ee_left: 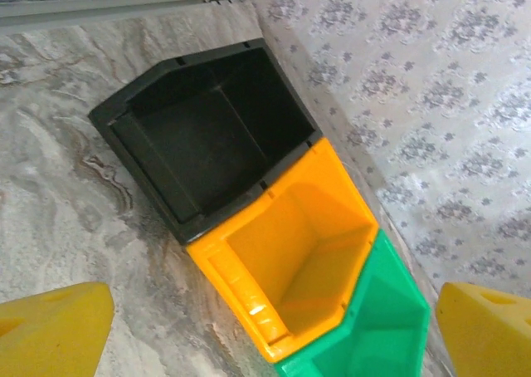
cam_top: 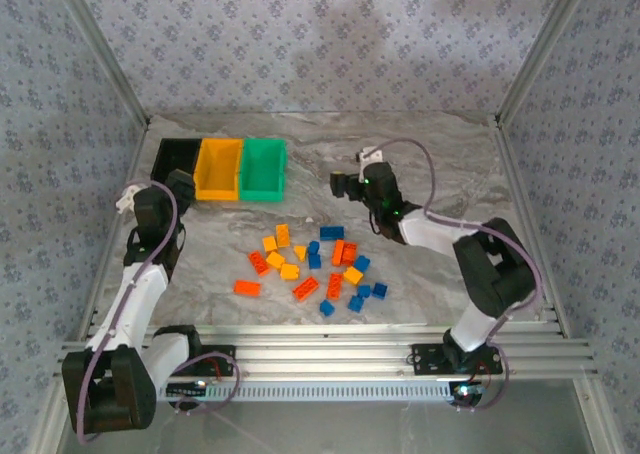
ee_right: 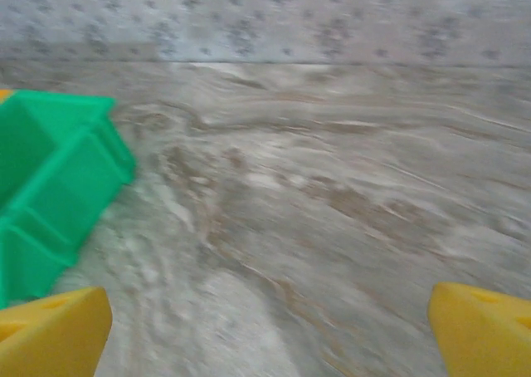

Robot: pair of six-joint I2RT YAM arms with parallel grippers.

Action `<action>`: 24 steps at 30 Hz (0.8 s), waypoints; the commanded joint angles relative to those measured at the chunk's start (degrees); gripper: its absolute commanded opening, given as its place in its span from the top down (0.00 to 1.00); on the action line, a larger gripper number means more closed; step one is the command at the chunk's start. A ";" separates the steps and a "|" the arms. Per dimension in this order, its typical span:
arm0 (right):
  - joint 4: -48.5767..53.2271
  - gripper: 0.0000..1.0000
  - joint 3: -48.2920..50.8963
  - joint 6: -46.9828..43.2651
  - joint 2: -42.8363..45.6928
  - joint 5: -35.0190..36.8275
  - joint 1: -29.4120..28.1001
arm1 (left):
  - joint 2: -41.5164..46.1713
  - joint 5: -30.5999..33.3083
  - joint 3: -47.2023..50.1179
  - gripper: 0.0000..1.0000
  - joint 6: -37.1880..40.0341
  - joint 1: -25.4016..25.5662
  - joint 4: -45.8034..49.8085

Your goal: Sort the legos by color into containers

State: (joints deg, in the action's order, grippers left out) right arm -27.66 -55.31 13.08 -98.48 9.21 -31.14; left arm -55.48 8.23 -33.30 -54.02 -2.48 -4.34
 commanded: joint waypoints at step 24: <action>49.02 0.24 -65.56 24.70 -39.11 -0.83 -7.41 | -5.24 -10.35 -9.91 0.14 10.51 3.09 11.89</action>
State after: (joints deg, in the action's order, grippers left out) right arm 15.09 -118.76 30.94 -135.35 11.70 -38.65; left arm -60.55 -0.86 -40.53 -44.93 0.05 6.59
